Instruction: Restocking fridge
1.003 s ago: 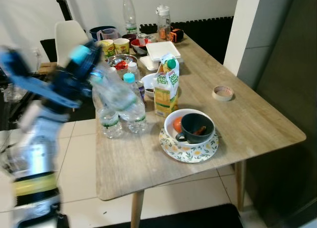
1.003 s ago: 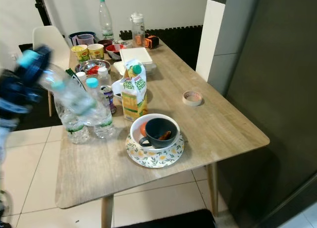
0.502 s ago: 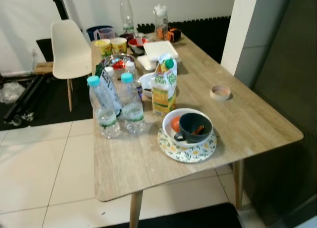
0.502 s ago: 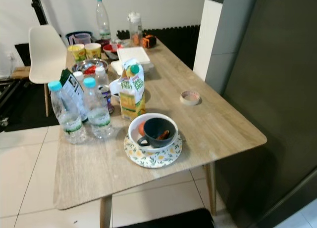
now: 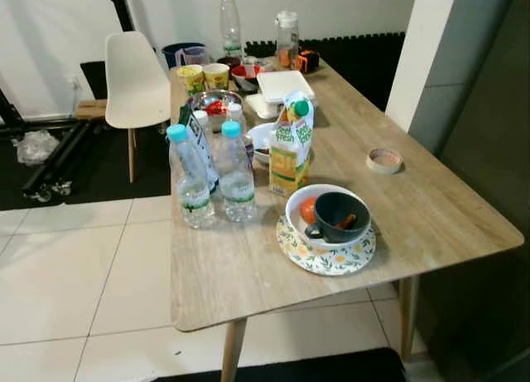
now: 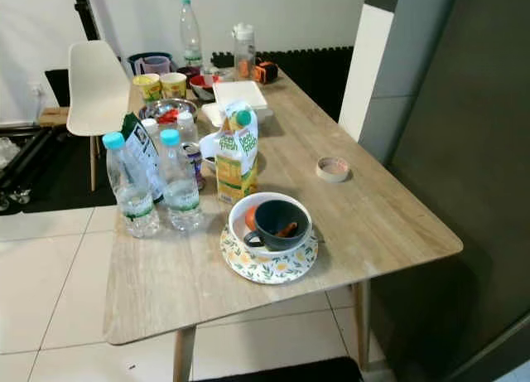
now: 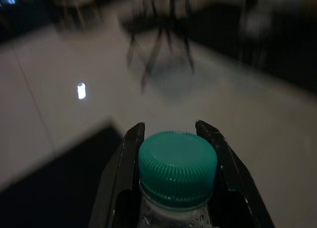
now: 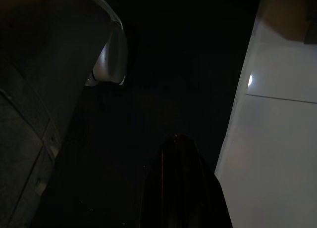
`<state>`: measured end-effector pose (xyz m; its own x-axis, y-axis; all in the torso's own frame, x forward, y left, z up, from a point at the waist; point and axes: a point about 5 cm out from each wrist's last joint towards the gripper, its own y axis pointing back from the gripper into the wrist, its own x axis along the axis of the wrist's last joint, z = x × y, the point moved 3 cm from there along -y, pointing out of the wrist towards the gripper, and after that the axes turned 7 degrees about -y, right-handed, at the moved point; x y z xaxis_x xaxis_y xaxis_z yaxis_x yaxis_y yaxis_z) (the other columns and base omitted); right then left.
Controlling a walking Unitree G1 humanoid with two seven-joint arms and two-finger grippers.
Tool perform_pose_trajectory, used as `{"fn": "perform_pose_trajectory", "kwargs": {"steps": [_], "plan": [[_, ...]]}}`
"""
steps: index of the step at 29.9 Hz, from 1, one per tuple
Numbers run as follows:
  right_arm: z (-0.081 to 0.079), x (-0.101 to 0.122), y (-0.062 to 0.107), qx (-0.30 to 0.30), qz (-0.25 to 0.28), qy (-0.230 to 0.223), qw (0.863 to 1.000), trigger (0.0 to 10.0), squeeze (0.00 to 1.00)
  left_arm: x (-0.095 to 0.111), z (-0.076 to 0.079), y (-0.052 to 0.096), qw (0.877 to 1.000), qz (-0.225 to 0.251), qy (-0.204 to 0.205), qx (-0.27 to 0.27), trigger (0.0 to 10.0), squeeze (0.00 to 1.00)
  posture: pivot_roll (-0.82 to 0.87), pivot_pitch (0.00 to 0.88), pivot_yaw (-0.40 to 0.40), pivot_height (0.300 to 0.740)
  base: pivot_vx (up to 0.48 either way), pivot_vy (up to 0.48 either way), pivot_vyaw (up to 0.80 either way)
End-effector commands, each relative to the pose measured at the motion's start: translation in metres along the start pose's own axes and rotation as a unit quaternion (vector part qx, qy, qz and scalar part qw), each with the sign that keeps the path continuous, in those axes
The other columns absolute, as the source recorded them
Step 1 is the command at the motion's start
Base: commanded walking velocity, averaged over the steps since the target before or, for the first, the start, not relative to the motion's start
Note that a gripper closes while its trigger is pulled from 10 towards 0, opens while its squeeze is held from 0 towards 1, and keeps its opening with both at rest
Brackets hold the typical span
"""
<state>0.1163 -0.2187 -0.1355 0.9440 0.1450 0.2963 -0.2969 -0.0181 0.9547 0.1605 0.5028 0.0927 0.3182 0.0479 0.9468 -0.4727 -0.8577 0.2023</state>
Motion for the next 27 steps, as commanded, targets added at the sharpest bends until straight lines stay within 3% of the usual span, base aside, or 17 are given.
{"fn": "perform_pose_trajectory", "kwargs": {"steps": [1,3,4,6,8,9,11,14,15,16,17,19,20,24,25,26,27], "plan": [[-0.004,-0.003,0.0,0.006,-0.005,0.002,1.0,10.0,0.0,-0.032,0.013,0.009,0.998,-0.049,-0.03,-0.016,10.0,0.0,-0.08,0.0,0.037,0.74,0.0,0.0,0.0],[-0.004,-0.003,-0.001,0.006,-0.005,0.003,1.0,10.0,0.0,-0.087,0.031,0.032,0.99,-0.128,-0.041,-0.045,10.0,0.0,-0.08,0.0,0.037,0.74,0.0,0.0,0.0],[-0.004,-0.003,-0.001,0.006,-0.005,0.003,1.0,10.0,0.0,-0.087,0.031,0.032,0.99,-0.128,-0.041,-0.045,10.0,0.0,-0.08,0.0,0.037,0.74,0.0,0.0,0.0],[-0.003,-0.003,0.0,0.004,-0.006,0.004,1.0,10.0,0.0,-0.141,0.048,0.065,0.973,-0.212,-0.059,-0.076,10.0,0.0,-0.09,0.0,0.032,0.74,0.0,0.0,0.0],[-0.001,-0.003,0.0,0.002,-0.006,0.008,1.0,10.0,0.0,-0.177,0.065,0.096,0.953,-0.268,-0.075,-0.118,10.0,0.0,-0.09,0.0,0.032,0.74,0.0,0.0,0.0],[-0.001,-0.003,0.0,0.002,-0.006,0.008,1.0,10.0,0.0,-0.177,0.065,0.096,0.953,-0.268,-0.075,-0.118,10.0,0.0,-0.09,0.0,0.032,0.74,0.0,0.0,0.0],[0.0,-0.003,0.0,0.001,-0.006,0.009,1.0,10.0,0.0,-0.191,0.074,0.11,0.943,-0.289,-0.086,-0.141,10.0,0.0,-0.08,0.0,0.028,0.74,0.0,0.0,0.0],[0.002,-0.001,0.0,-0.004,-0.004,0.012,1.0,10.0,0.0,-0.226,0.089,0.151,0.909,-0.348,-0.12,-0.196,10.0,0.0,-0.08,0.0,0.03,0.74,0.0,0.0,0.0],[0.002,-0.001,0.0,-0.004,-0.004,0.012,1.0,10.0,0.0,-0.226,0.089,0.151,0.909,-0.348,-0.12,-0.196,10.0,0.0,-0.08,0.0,0.03,0.74,0.0,0.0,0.0],[0.003,0.0,0.0,-0.007,-0.003,0.013,1.0,10.0,0.0,-0.239,0.101,0.173,0.883,-0.362,-0.165,-0.248,10.0,0.0,-0.09,0.0,0.035,0.74,0.0,0.0,0.0],[0.003,0.0,0.0,-0.007,-0.003,0.013,1.0,10.0,0.0,-0.239,0.101,0.173,0.883,-0.362,-0.165,-0.248,10.0,0.0,-0.09,0.0,0.035,0.74,0.0,0.0,0.0],[0.005,0.003,0.001,-0.011,0.001,0.013,1.0,10.0,0.0,-0.247,0.12,0.193,0.847,-0.354,-0.231,-0.322,10.0,0.0,-0.09,0.0,0.035,0.74,0.0,0.0,0.0],[0.005,0.003,0.001,-0.011,0.001,0.013,1.0,10.0,0.0,-0.247,0.12,0.193,0.847,-0.354,-0.231,-0.322,10.0,0.0,-0.09,0.0,0.035,0.74,0.0,0.0,0.0],[0.007,0.006,0.001,-0.013,0.005,0.009,1.0,10.0,0.0,-0.243,0.15,0.205,0.803,-0.3,-0.313,-0.408,10.0,0.0,-0.07,0.0,0.038,0.74,0.0,0.0,0.0],[0.007,0.006,0.001,-0.013,0.005,0.009,1.0,10.0,0.0,-0.241,0.156,0.206,0.795,-0.291,-0.32,-0.424,3.8,0.0,-0.07,0.0,0.04,0.74,0.0,0.0,0.0],[0.007,0.006,0.001,-0.013,0.005,0.009,1.0,10.0,0.0,-0.241,0.156,0.206,0.795,-0.291,-0.32,-0.424,3.8,0.0,-0.07,0.0,0.04,0.74,0.0,0.0,0.0],[0.005,0.007,0.0,-0.011,0.006,0.006,1.0,10.0,0.0,-0.236,0.162,0.203,0.794,-0.279,-0.327,-0.43,0.0,0.0,-0.06,0.0,0.039,0.74,0.0,0.0,0.0]]}}
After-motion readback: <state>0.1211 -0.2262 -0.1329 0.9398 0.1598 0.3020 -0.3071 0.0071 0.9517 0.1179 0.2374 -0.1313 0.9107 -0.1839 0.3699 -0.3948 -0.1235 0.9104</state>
